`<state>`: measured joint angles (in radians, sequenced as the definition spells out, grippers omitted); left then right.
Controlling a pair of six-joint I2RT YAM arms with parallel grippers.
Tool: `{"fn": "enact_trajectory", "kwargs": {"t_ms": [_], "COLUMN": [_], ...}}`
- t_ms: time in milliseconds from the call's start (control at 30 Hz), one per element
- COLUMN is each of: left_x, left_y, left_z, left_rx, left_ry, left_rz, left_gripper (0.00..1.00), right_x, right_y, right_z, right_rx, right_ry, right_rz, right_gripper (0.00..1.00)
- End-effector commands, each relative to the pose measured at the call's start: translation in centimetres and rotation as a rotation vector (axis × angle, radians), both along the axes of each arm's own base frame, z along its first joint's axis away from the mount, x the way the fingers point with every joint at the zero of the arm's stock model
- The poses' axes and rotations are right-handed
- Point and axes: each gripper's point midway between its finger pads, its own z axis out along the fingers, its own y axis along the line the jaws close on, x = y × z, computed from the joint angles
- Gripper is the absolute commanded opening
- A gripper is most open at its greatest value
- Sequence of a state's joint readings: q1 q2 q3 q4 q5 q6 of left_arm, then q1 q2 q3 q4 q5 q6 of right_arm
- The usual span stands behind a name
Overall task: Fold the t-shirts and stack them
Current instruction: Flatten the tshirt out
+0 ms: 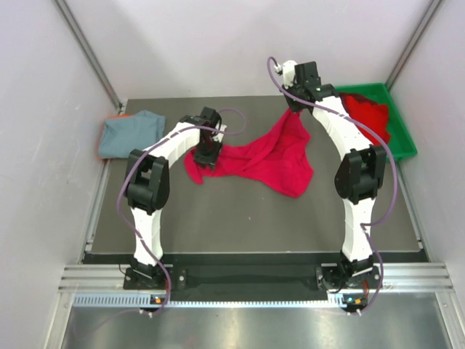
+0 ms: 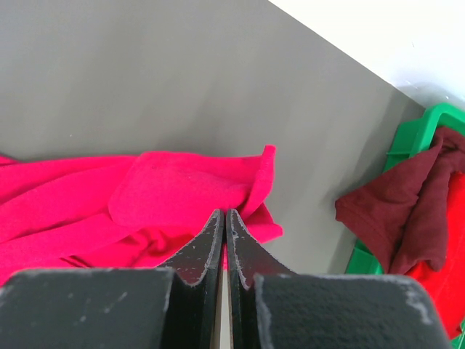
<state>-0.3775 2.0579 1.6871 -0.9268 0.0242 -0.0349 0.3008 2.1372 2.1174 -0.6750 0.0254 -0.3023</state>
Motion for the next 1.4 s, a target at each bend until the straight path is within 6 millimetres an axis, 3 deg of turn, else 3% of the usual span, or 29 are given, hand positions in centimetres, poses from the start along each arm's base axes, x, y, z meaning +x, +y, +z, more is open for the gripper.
{"fn": "enact_trajectory", "kwargs": {"t_ms": [0, 533, 900, 1000, 1100, 1367], "left_x": [0.0, 1.2, 0.9, 0.7, 0.8, 0.6], "left_y": [-0.6, -0.1, 0.1, 0.1, 0.2, 0.1], "left_z": [-0.4, -3.5, -0.7, 0.6, 1.9, 1.1], "left_rx": [0.013, 0.082, 0.068, 0.058, 0.049, 0.049], "left_ry": [-0.007, 0.023, -0.027, -0.045, -0.082, -0.059], "left_rz": [-0.023, -0.021, -0.023, -0.028, -0.025, -0.028], "left_gripper": [0.42, 0.40, 0.07, 0.07, 0.14, 0.08], "right_x": [1.1, 1.0, 1.2, 1.2, 1.3, 1.5], "right_y": [1.1, 0.5, 0.5, 0.5, 0.5, 0.8], "right_z": [2.7, 3.1, 2.9, 2.7, 2.7, 2.7], "right_rx": [0.039, 0.035, 0.035, 0.034, 0.035, 0.040], "right_ry": [-0.078, -0.084, -0.081, -0.080, -0.079, -0.083], "right_rz": [0.007, 0.000, -0.003, -0.002, -0.005, -0.005], "right_gripper": [0.00, 0.00, 0.00, 0.00, 0.00, 0.00]}}
